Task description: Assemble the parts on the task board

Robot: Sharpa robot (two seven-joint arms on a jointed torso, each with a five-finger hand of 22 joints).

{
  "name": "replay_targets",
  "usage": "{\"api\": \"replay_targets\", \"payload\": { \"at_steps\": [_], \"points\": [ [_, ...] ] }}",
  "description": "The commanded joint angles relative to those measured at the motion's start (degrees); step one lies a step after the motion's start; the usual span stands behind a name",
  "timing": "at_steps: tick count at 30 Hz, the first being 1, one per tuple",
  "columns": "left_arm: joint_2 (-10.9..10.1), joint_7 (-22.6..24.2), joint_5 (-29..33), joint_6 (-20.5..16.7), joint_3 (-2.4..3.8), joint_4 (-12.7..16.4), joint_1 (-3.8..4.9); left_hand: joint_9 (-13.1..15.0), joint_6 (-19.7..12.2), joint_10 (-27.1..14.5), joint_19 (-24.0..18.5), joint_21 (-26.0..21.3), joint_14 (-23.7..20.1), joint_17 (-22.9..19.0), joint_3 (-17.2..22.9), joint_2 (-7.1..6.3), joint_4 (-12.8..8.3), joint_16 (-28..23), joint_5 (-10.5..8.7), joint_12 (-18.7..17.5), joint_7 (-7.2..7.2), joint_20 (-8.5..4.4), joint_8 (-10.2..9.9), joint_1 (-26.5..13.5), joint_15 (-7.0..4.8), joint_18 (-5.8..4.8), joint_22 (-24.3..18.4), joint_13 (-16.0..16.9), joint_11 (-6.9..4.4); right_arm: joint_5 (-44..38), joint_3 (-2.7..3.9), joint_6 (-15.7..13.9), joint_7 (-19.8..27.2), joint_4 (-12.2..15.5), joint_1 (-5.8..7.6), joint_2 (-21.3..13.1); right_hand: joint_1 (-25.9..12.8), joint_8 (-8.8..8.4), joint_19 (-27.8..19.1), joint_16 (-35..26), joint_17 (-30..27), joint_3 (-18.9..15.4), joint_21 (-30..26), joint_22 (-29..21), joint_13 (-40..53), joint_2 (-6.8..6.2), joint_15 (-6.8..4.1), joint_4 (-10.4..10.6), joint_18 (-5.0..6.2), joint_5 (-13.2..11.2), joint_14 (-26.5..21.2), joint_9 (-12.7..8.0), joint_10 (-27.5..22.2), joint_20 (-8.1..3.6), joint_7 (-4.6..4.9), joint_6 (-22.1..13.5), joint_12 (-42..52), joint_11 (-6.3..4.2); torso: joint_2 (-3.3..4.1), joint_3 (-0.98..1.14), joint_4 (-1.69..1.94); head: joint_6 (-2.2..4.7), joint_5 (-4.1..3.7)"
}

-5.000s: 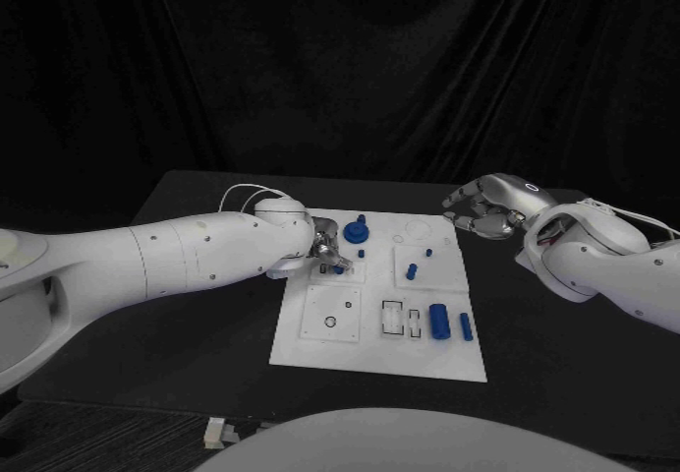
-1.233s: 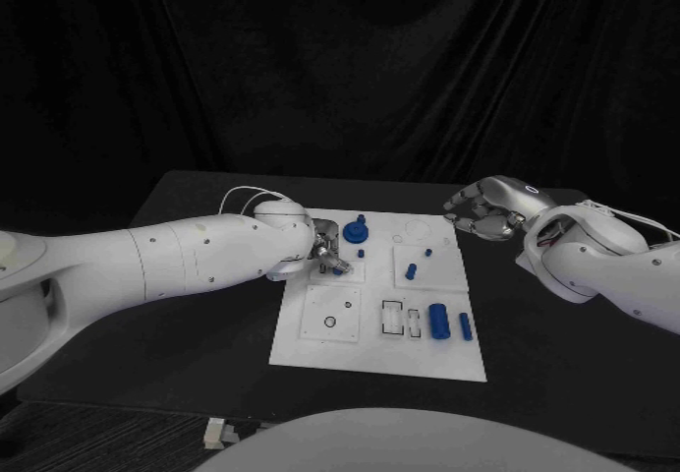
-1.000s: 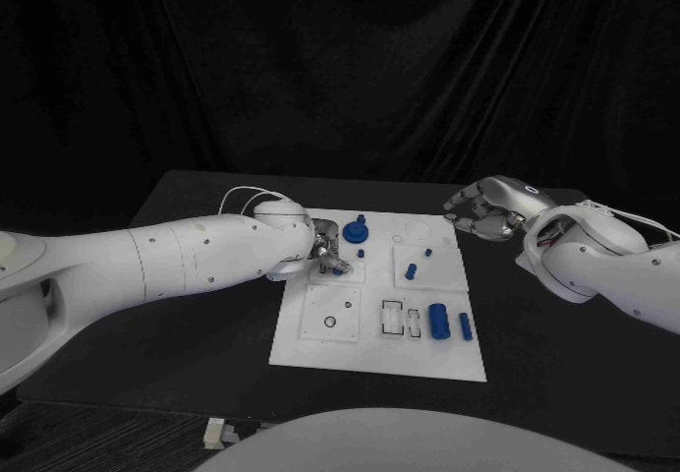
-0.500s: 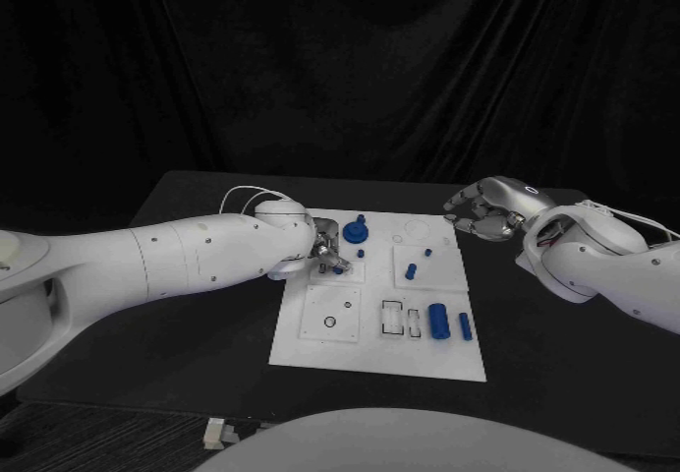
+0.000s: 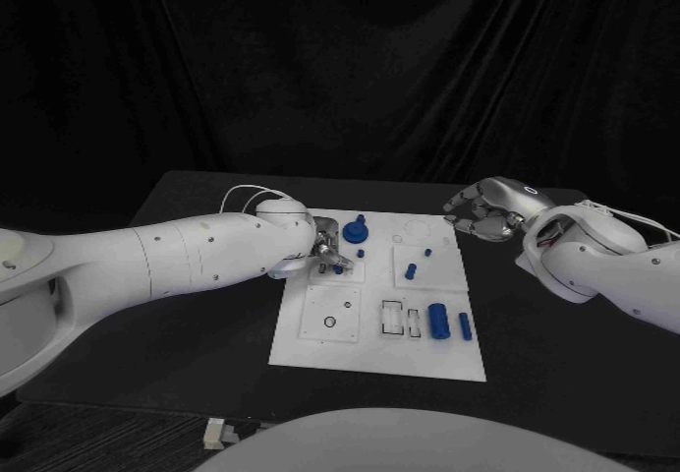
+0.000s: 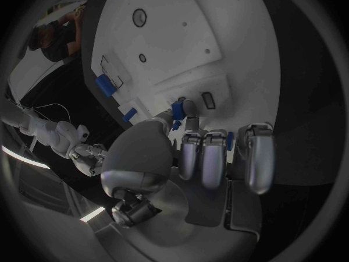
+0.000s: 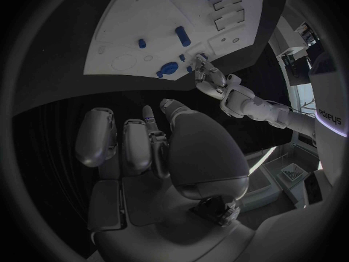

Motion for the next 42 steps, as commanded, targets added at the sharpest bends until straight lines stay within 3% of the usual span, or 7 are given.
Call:
{"api": "replay_targets", "payload": {
  "at_steps": [1,5,15,26,36,39,42],
  "points": [
    [0.2,0.0,0.1,0.5,0.02,-0.1,-0.1,-0.4,0.0,6.0,0.0,-0.4,6.1,15.1,-1.1,-0.02,0.1,0.2,-2.4,0.2,0.42,0.25,-0.6,-1.7,0.51,0.95,12.1,15.1,0.46,0.3,0.04,0.7,-1.1,0.0,-0.17,0.0,0.6,-0.25,-0.3,-0.2,0.0,0.3,-0.2,7.4,12.1,0.04,0.42,0.1,1.0,0.4,1.6,-0.1,4.2,0.14,0.16,0.2,-0.2,0.34,0.02,0.0,0.0,0.01,0.04],
    [0.2,0.0,0.1,0.7,0.02,-0.2,-0.1,-1.1,-0.1,6.0,-0.2,-0.6,6.1,15.1,-3.4,0.07,0.2,0.2,-6.6,0.2,0.7,0.43,-1.3,-4.9,0.7,1.0,12.1,15.1,0.71,0.3,0.04,0.8,-1.1,-0.1,-0.22,0.1,0.5,-0.24,-0.3,-0.2,-0.1,0.3,-0.4,7.4,12.1,0.04,0.44,0.1,1.02,0.4,1.6,-0.1,4.2,0.15,0.18,0.2,-0.2,0.37,0.03,-0.01,0.03,0.01,0.04],
    [0.3,-0.2,0.1,0.7,0.02,-0.5,-0.1,-2.2,0.0,6.0,-0.4,-0.8,6.1,15.1,-9.0,0.87,0.4,0.2,-7.68,0.2,1.02,0.64,-2.5,-11.2,0.93,1.06,12.0,15.1,0.98,0.3,0.04,1.2,-1.3,-0.2,-0.5,0.1,0.5,-0.24,-0.3,-0.2,-0.1,0.3,-0.4,7.4,12.1,0.04,0.44,0.1,1.02,0.4,1.6,-0.1,4.2,0.15,0.18,0.2,-0.2,0.37,0.02,0.0,0.03,0.01,0.01],
    [0.1,-0.2,0.1,0.7,0.02,-0.4,-0.1,-1.6,0.9,6.0,-0.3,-0.8,6.1,15.1,-10.7,1.65,0.3,0.2,-7.59,0.2,0.84,0.65,-1.9,-12.1,0.91,1.06,12.0,15.1,0.91,0.3,0.04,1.4,-1.4,-0.3,-0.62,0.1,0.5,-0.24,-0.3,-0.2,-0.1,0.3,-0.4,7.4,12.1,0.04,0.44,0.1,1.02,0.4,1.6,-0.1,4.2,0.15,0.18,0.2,-0.2,0.37,0.01,0.01,0.02,0.01,0.03],
    [-0.2,0.1,0.1,1.4,0.02,-0.1,-0.1,0.2,0.5,6.0,-0.5,-1.0,6.1,15.1,-11.6,1.98,0.0,0.2,-4.83,0.2,0.72,0.64,-0.8,-8.3,0.85,1.12,11.9,15.1,0.81,0.3,0.04,1.4,-1.4,-0.3,-0.64,0.1,0.5,-0.2,-0.3,-0.3,-0.2,0.4,-0.5,7.4,12.0,0.03,0.48,0.1,1.03,0.3,1.6,-0.1,4.2,0.18,0.22,0.4,-0.2,0.42,0.01,0.0,0.01,0.01,0.09],
    [-0.3,0.2,0.1,1.7,0.02,0.0,-0.1,1.0,0.1,6.0,-0.5,-1.1,6.1,15.1,-11.5,2.02,-0.9,0.2,-1.43,0.2,0.59,0.59,-0.5,-4.8,0.78,1.13,11.9,15.1,0.74,0.3,0.04,1.5,-1.5,-0.3,-0.65,0.1,0.5,-0.2,-0.3,-0.3,-0.2,0.4,-0.5,7.4,12.0,0.03,0.48,0.1,1.03,0.3,1.6,-0.1,4.2,0.18,0.22,0.4,-0.2,0.42,0.01,-0.01,0.02,0.01,0.1],
    [-0.4,0.2,0.1,2.0,0.02,0.1,-0.1,1.2,0.0,6.0,-0.6,-1.2,6.1,15.1,-11.3,1.92,-1.3,0.2,-0.95,0.2,0.56,0.57,-0.5,-3.6,0.77,1.15,11.9,15.1,0.69,0.3,0.04,1.5,-1.5,-0.3,-0.65,0.1,0.5,-0.2,-0.3,-0.3,-0.2,0.4,-0.5,7.4,12.0,0.03,0.48,0.1,1.03,0.3,1.6,-0.1,4.2,0.18,0.22,0.4,-0.2,0.42,0.02,-0.01,0.04,0.01,0.09]
  ]
}}
